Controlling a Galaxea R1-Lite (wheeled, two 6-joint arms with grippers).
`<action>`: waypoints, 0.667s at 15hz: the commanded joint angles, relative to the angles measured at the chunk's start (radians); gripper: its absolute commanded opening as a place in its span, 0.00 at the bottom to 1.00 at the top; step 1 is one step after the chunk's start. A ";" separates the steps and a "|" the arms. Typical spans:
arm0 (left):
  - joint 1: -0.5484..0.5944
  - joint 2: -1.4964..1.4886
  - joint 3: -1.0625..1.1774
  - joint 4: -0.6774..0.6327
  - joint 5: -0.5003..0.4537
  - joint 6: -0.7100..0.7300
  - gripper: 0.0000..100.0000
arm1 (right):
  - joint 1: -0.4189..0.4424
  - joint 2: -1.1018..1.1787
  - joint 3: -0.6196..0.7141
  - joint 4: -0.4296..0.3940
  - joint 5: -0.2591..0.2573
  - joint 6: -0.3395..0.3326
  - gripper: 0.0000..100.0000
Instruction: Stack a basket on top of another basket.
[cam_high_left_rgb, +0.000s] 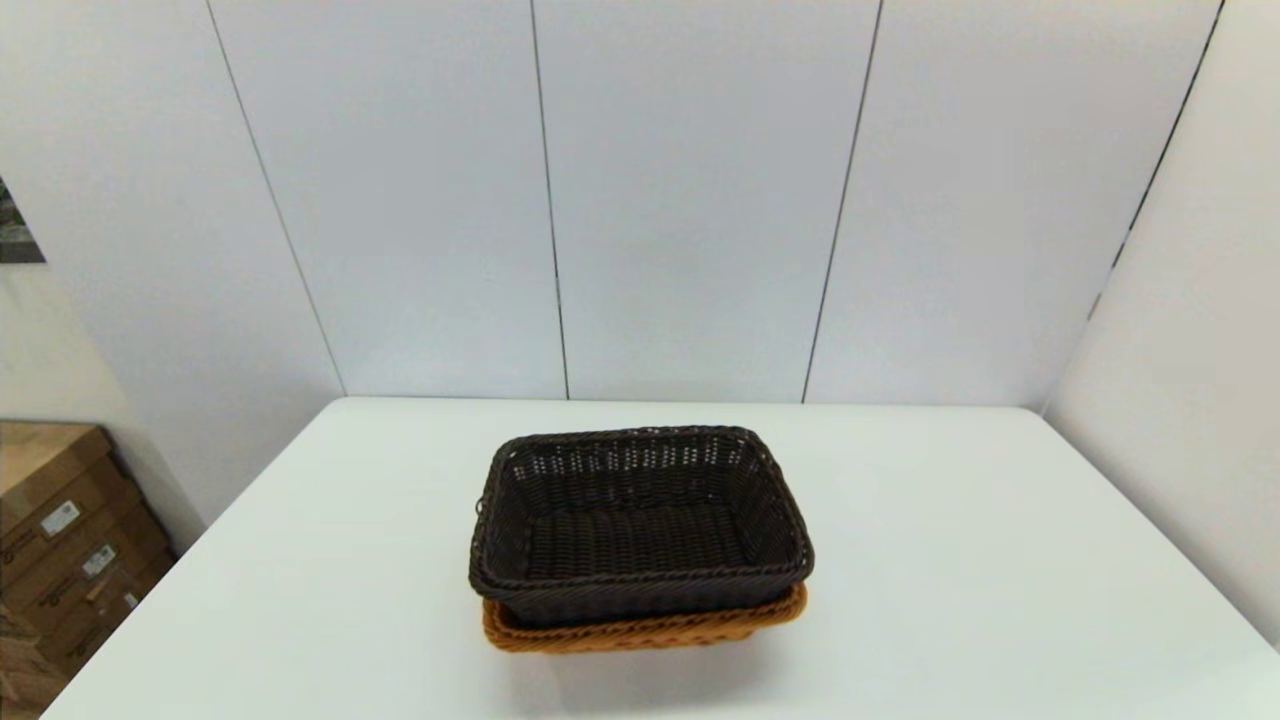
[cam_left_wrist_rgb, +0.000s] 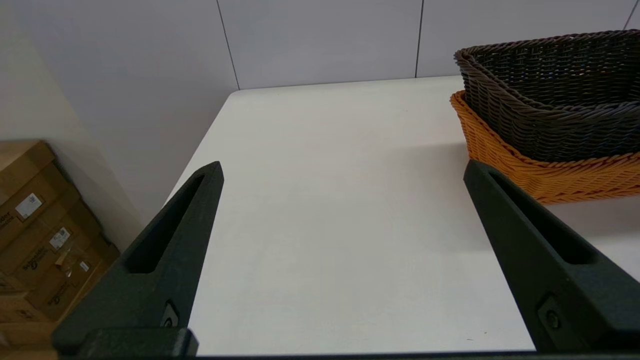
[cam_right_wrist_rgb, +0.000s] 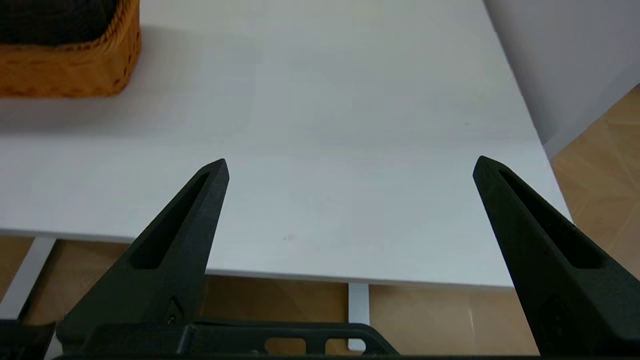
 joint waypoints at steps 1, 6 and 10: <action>0.001 0.000 0.000 0.000 0.000 0.001 1.00 | -0.002 -0.105 0.069 -0.041 0.008 -0.008 1.00; 0.001 0.000 0.000 0.000 0.000 0.001 1.00 | 0.000 -0.118 0.224 -0.293 0.016 0.000 1.00; 0.001 0.000 0.000 0.000 0.000 0.001 1.00 | 0.000 -0.118 0.283 -0.440 0.053 0.000 1.00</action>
